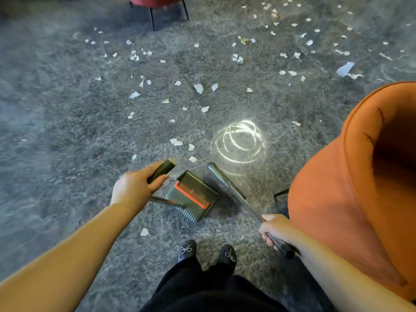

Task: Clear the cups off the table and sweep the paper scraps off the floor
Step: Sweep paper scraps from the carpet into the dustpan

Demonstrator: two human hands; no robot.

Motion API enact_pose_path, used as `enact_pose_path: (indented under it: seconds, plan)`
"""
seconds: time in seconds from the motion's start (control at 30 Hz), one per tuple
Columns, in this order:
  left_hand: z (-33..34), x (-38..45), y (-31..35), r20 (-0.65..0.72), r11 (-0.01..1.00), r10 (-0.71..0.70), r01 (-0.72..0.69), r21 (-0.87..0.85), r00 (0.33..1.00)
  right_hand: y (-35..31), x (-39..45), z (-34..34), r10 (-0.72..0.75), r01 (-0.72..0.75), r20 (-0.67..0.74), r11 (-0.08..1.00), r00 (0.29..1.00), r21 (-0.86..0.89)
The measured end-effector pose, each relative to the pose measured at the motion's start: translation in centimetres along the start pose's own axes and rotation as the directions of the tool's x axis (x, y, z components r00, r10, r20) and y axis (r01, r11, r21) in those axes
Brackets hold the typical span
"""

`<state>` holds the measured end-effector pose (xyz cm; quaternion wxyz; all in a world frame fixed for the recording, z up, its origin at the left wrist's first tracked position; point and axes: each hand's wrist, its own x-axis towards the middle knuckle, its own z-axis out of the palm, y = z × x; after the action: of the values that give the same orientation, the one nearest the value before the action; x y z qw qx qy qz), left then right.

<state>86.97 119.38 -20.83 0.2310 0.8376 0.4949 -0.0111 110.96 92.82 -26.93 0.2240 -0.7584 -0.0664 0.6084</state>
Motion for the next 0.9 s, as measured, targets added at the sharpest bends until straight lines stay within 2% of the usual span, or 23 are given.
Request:
enact_pose_path:
  seconds: [0.17, 0.3, 0.43, 0.63, 0.8, 0.9]
  plan:
    - [-2.2, -4.0, -4.8, -0.068, 0.994, -0.105, 0.105, -0.014, 0.992, -2.6, 0.3, 3.6, -0.021, 0.03, 0.064, 0.988, 0.998, -0.151]
    - [-3.4, -7.3, -9.0, -0.091, 0.99, -0.139, 0.14, 0.005, 0.986, -3.8, 0.0, 8.4, -0.012, 0.034, 0.11, 0.979, 0.994, -0.199]
    - [-4.5, -10.2, -14.0, -0.105, 0.984, -0.18, 0.178, -0.022, 0.978, -3.5, -0.7, 14.0, -0.019, 0.039, 0.09, 0.973, 0.996, -0.229]
    - [-7.1, -14.3, -21.3, -0.133, 0.978, -0.207, 0.202, -0.049, 0.969, -2.5, -2.3, 23.5, -0.004, 0.017, 0.067, 0.981, 0.998, -0.196]
    - [-8.6, -17.3, -26.7, -0.086, 0.983, -0.181, 0.181, -0.007, 0.98, -0.9, -3.3, 30.5, 0.023, -0.02, 0.018, 0.99, 1.0, -0.137]
    - [-8.7, -18.8, -29.7, -0.062, 0.985, -0.171, 0.173, 0.026, 0.983, -0.2, -4.0, 33.2, 0.025, -0.021, 0.034, 0.991, 0.999, -0.13]
